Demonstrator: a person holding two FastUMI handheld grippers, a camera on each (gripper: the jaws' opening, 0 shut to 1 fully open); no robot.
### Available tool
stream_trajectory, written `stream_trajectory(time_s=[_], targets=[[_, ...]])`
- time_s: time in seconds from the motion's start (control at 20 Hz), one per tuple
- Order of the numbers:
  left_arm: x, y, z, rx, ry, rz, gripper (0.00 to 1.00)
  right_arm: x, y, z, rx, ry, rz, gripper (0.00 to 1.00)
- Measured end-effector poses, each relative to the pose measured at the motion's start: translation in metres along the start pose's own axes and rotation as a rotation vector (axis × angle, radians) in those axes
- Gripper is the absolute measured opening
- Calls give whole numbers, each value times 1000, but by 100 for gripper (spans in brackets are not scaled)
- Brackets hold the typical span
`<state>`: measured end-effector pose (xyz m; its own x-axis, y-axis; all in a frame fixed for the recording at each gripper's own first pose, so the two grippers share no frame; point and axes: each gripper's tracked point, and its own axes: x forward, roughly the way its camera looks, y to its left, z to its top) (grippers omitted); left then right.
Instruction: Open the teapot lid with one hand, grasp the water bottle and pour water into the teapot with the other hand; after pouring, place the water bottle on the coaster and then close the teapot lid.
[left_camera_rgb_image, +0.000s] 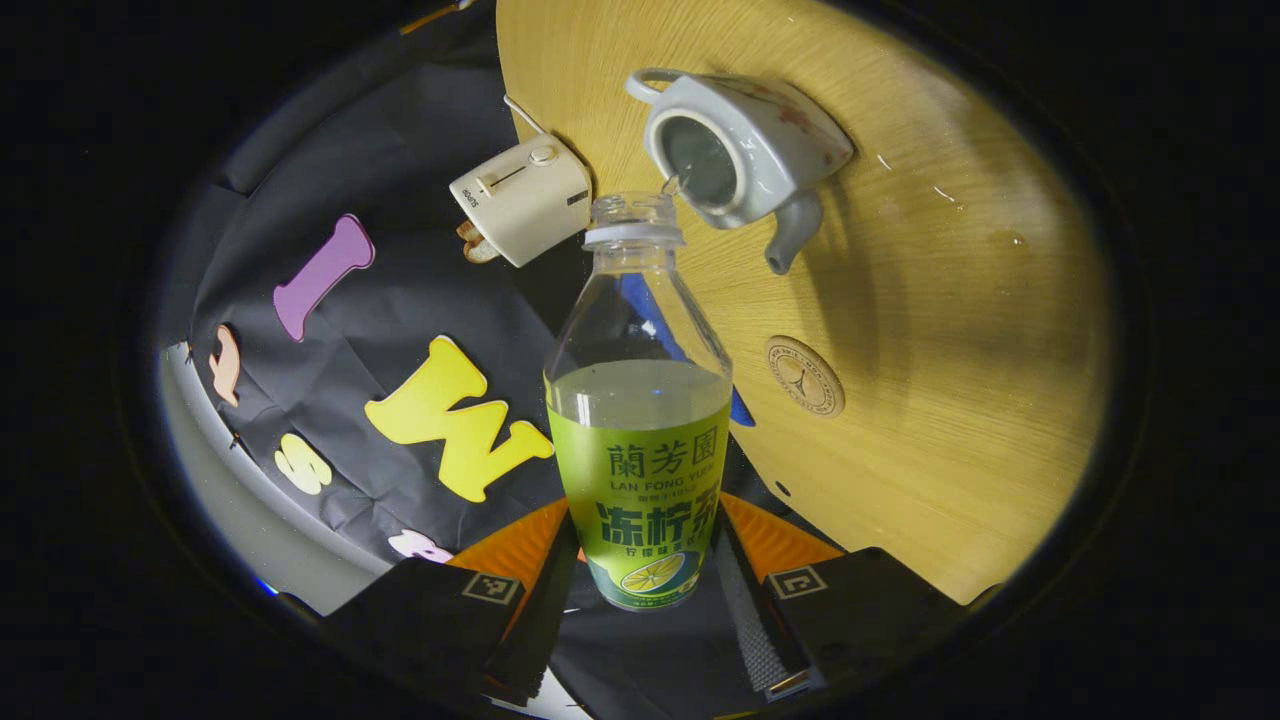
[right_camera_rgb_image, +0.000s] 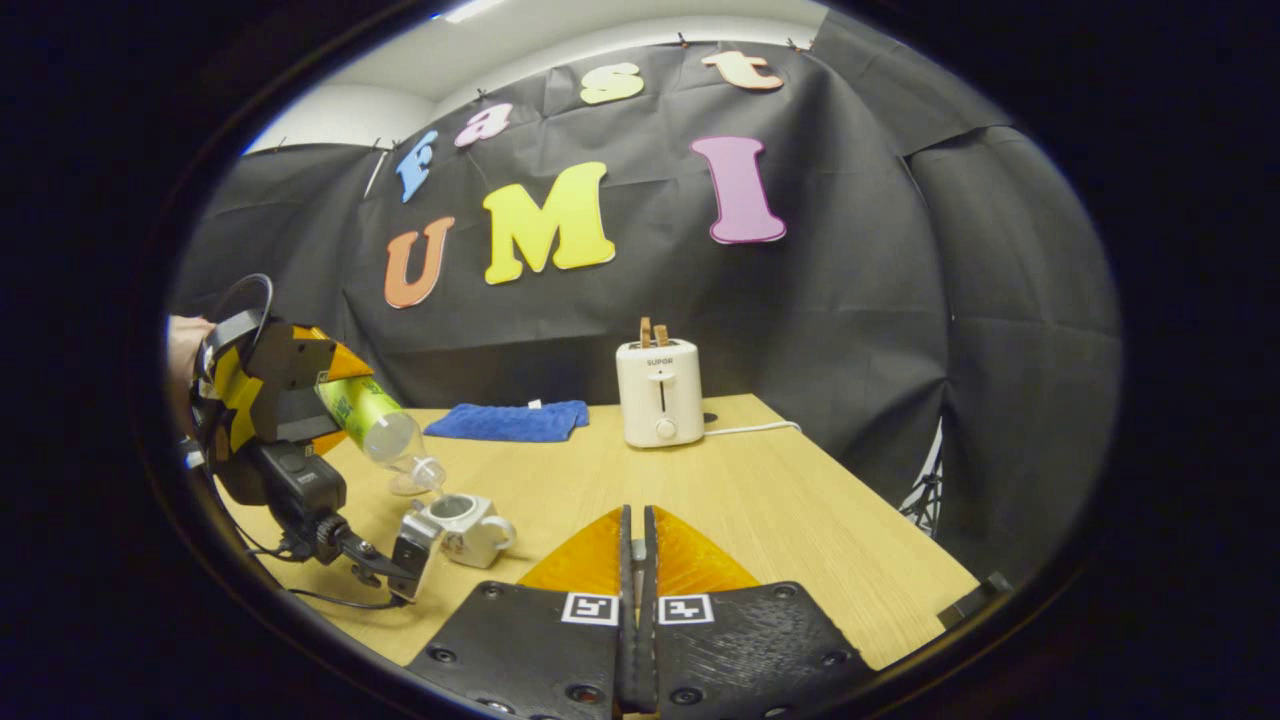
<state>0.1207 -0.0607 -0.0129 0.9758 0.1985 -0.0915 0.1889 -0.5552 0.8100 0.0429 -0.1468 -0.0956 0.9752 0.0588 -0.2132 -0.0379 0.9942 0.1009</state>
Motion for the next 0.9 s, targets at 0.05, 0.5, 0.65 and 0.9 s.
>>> stream_trajectory(time_s=[0.05, 0.5, 0.65, 0.9], targets=[[1, 2, 0, 6, 1, -1, 75, 0, 0, 0, 0, 1, 0, 0], [-4, 11, -2, 59, 11, 17, 75, -2, -2, 2, 6, -4, 0, 0], [-5, 10, 0, 74, 9, 19, 75, -3, -3, 2, 6, -7, 0, 0], [-4, 10, -3, 65, 18, 19, 75, -4, 0, 3, 4, -8, 1, 0]])
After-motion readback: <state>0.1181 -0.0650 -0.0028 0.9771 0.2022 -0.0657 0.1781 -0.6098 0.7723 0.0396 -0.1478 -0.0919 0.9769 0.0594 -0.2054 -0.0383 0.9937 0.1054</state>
